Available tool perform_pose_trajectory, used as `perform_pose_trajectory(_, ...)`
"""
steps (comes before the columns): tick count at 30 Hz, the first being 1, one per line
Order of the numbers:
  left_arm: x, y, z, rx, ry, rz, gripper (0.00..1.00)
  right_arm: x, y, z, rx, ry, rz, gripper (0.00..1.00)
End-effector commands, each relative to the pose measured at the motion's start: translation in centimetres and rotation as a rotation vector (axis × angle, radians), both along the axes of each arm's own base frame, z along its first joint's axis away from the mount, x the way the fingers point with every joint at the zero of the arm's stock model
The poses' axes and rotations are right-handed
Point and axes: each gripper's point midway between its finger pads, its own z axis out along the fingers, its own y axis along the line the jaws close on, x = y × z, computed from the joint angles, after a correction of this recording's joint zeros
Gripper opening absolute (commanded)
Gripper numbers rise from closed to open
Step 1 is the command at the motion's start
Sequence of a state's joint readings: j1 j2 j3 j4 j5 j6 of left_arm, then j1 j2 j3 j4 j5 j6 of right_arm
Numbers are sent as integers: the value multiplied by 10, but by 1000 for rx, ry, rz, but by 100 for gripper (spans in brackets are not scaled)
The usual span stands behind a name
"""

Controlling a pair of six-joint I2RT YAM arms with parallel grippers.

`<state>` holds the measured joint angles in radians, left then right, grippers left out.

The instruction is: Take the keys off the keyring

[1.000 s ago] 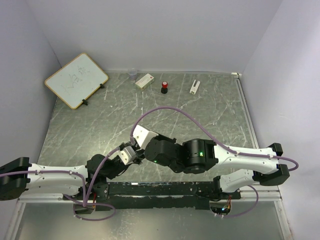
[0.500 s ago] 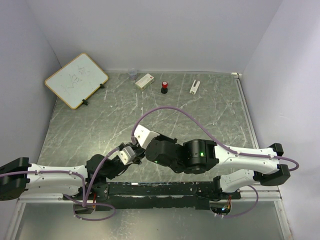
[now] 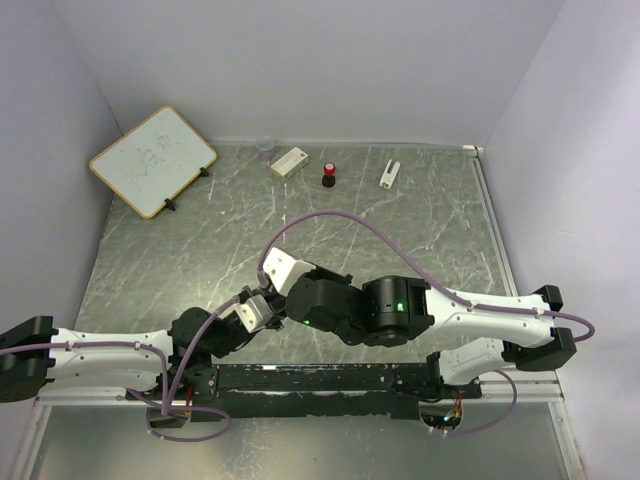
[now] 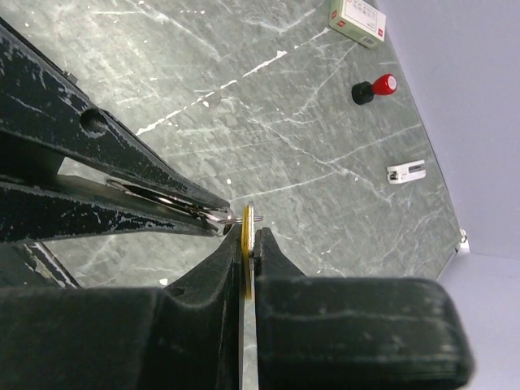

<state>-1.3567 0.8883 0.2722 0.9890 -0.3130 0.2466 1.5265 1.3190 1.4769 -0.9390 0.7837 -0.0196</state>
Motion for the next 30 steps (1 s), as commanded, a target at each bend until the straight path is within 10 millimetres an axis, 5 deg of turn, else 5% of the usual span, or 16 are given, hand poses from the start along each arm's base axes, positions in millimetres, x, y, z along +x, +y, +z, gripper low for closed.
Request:
perform_pose_trajectory(1, -7, -11, -6, 84, -17, -45, 7, 4, 2, 21, 19, -39, -11, 0)
perform_pose_trajectory(17, -13, 2, 2, 79, -48, -60, 7, 7, -8, 22, -76, -70, -7, 0)
perform_pose_trajectory(30, -31, -14, 0, 161, -76, -182, 7, -3, -2, 13, -97, -8, 74, 0)
